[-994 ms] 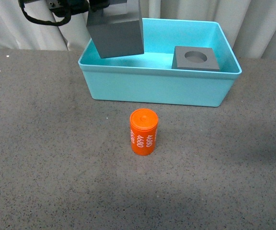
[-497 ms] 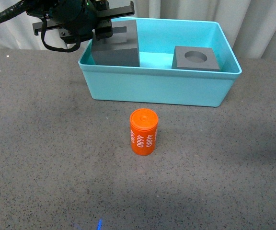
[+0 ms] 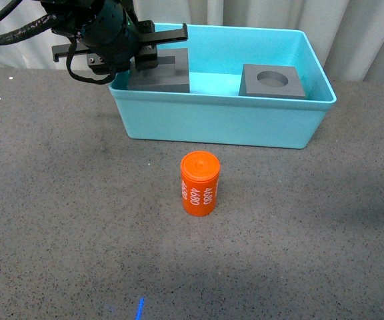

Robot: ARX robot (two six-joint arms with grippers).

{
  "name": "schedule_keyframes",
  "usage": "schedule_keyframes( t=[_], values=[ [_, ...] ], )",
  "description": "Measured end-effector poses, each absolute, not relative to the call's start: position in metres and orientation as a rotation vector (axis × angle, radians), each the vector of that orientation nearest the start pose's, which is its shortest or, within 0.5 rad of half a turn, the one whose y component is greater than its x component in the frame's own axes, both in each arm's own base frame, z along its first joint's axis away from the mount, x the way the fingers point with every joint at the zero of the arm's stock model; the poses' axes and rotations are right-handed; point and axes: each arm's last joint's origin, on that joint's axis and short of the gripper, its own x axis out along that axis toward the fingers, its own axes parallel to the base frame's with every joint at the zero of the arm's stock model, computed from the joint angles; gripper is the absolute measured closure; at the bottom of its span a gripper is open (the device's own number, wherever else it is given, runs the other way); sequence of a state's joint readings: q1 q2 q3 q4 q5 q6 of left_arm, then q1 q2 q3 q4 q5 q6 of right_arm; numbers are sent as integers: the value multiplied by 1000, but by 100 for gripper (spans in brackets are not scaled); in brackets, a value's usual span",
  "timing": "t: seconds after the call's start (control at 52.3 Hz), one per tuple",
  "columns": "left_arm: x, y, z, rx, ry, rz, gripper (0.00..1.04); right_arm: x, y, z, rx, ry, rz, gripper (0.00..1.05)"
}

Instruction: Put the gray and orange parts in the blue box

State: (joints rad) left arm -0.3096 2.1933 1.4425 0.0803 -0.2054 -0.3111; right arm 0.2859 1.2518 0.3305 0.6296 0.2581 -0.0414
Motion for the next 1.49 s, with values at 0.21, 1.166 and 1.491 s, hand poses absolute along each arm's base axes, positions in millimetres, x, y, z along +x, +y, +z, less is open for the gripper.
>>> schedule_keyframes(
  t=[0.21, 1.166, 1.491],
  values=[
    [451, -136, 136, -107, 653, 28, 80, 218, 56, 168, -119, 280, 33, 10],
    [263, -57, 196, -54, 6, -9, 42, 218, 56, 168, -119, 280, 33, 10],
    [206, -25, 180, -16, 8, -5, 101, 218, 56, 168, -119, 280, 33, 10]
  ],
)
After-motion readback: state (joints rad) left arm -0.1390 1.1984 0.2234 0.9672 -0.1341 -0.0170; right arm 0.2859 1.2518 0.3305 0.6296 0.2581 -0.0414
